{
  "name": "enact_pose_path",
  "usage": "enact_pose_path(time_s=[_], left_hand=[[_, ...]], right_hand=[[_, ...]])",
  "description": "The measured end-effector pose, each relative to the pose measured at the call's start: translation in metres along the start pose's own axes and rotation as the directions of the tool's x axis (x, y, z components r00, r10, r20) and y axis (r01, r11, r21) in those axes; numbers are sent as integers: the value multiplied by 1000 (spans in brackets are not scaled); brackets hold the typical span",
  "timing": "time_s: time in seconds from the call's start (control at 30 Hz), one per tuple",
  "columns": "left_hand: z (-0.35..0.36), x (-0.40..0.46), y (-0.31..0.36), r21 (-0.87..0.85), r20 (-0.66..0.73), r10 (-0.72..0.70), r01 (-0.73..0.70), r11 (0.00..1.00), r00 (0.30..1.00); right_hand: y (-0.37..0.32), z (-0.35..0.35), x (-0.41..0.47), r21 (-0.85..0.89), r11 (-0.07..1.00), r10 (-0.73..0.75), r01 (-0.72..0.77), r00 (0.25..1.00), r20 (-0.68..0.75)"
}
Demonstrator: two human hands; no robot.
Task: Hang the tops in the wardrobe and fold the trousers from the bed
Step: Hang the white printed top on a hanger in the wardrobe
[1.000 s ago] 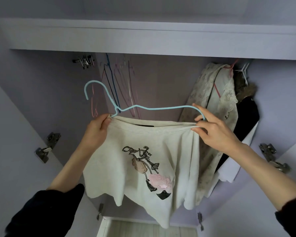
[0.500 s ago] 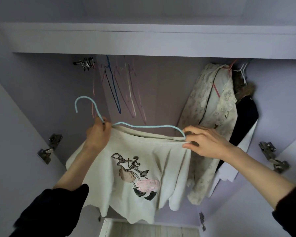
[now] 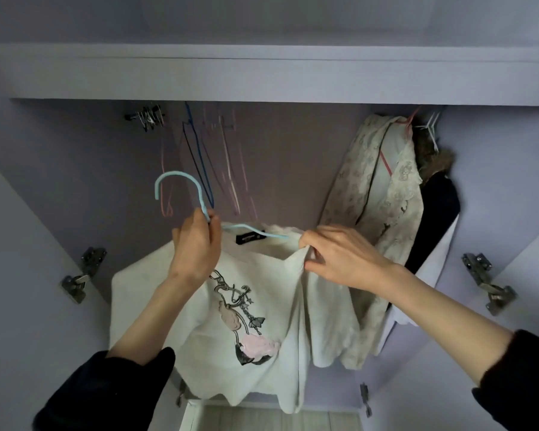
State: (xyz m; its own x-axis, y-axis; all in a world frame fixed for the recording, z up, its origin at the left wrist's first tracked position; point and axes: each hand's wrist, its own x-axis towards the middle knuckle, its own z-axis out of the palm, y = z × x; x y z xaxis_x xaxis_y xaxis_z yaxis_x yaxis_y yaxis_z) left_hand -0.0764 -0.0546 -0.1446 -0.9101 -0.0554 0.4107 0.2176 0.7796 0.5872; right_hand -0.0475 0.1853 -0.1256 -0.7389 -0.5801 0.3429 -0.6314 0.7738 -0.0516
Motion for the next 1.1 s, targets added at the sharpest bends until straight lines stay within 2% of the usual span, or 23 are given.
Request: enact_pose_path(time_s=[0.07, 0.1, 0.13, 0.17, 0.2, 0.23, 0.33, 0.37, 0.5, 0.6, 0.67, 0.8, 0.97, 1.1], left_hand=[[-7, 1, 7, -82, -17, -6, 5, 997, 1000], [-10, 1, 11, -113, -15, -4, 3, 994, 1000], [-12, -1, 15, -137, -3, 4, -5, 991, 1000], [-13, -2, 20, -154, 12, 21, -19, 988, 1000], [-12, -3, 26, -167, 35, 43, -37, 985, 998], [-10, -5, 31, -175, 67, 66, -53, 983, 996], [0, -8, 45, -171, 132, 149, -125, 977, 980], [3, -8, 48, -173, 135, 169, -144, 974, 976], [5, -6, 45, -223, 155, 235, -197, 955, 960], [2, -5, 34, -212, 88, 233, -211, 954, 968], [1, -5, 30, -199, 33, 215, -204, 958, 976], [2, -5, 24, -162, 10, 203, -199, 967, 979], [-13, 3, 6, -130, -33, 126, -130, 983, 991], [-9, 5, 14, -135, -9, 195, -195, 971, 981]], right_hand=[[2, 2, -4, 146, 969, 166, -198, 964, 207], [3, 1, -4, 225, 945, 193, -237, 960, 204], [4, -2, -4, 304, 922, 214, -241, 969, 122], [6, -5, -1, 338, 919, 226, -205, 974, -22], [6, -7, 2, 323, 929, 234, -183, 964, -128], [4, -9, 7, 297, 937, 237, -181, 958, -164], [-11, -2, 21, 269, 934, 248, -234, 969, -20], [-17, 3, 24, 292, 928, 245, -229, 969, -16], [-22, 9, 24, 439, 866, 334, -238, 930, -154], [-13, 1, 21, 497, 830, 395, -253, 895, -205], [-8, -2, 16, 504, 828, 388, -246, 900, -198], [2, -6, 7, 450, 848, 394, -279, 900, -184], [26, -21, -7, 396, 863, 435, -314, 861, -264], [21, -22, -1, 333, 908, 349, -255, 899, -265]])
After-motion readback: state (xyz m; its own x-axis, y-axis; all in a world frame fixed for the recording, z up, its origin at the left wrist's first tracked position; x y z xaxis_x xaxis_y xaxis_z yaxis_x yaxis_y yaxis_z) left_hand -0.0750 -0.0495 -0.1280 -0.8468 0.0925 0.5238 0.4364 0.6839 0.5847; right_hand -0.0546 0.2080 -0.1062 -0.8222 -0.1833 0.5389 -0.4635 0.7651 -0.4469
